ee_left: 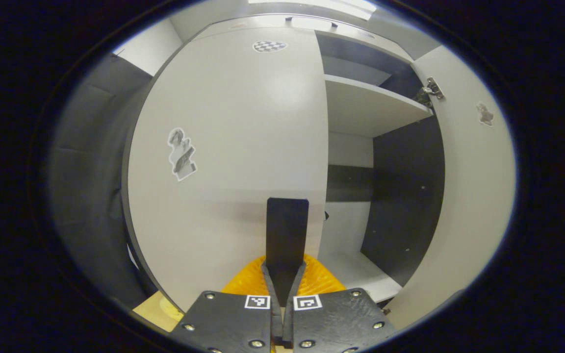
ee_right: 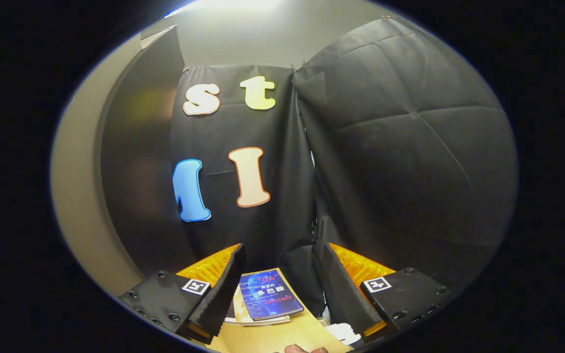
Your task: Open the right door of the double-door shoe cabinet with the right hand, and open the left door with the left hand.
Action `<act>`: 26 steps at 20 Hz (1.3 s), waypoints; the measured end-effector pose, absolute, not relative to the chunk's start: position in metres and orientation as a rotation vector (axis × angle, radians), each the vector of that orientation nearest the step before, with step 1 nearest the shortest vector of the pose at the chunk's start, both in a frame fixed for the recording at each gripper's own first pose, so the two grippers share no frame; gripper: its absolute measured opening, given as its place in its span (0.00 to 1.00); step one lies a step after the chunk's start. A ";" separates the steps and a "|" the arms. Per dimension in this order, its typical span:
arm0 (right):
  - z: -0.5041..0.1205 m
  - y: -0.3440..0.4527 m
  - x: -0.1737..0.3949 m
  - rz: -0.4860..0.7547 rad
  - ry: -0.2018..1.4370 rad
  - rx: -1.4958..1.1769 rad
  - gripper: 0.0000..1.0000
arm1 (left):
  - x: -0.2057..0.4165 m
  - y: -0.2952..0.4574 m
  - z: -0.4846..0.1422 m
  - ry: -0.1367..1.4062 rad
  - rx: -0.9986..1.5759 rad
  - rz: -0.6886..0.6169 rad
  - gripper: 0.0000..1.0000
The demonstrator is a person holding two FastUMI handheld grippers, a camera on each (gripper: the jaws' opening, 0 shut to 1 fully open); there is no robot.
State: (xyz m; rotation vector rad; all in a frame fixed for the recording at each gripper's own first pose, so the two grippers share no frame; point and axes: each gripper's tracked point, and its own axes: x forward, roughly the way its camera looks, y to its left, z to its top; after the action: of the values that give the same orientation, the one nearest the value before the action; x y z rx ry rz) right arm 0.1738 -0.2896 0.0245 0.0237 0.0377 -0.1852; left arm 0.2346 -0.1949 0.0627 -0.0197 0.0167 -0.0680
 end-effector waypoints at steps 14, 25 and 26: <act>0.032 -0.264 0.097 -0.243 0.007 0.065 0.98 | 0.215 -0.184 0.058 0.037 -0.038 -0.200 0.02; 0.020 -0.225 0.028 -0.297 -0.017 0.070 0.98 | 0.205 -0.174 0.057 0.019 -0.033 -0.320 0.03; 0.017 -0.222 0.022 -0.298 -0.010 0.073 0.98 | 0.204 -0.173 0.057 0.015 -0.034 -0.326 0.03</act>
State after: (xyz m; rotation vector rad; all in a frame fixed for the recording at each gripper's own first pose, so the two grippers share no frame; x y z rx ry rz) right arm 0.0223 -0.2216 0.0173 0.0727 -0.0098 -0.2977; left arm 0.2042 -0.1727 0.0569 -0.0342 0.0147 -0.3262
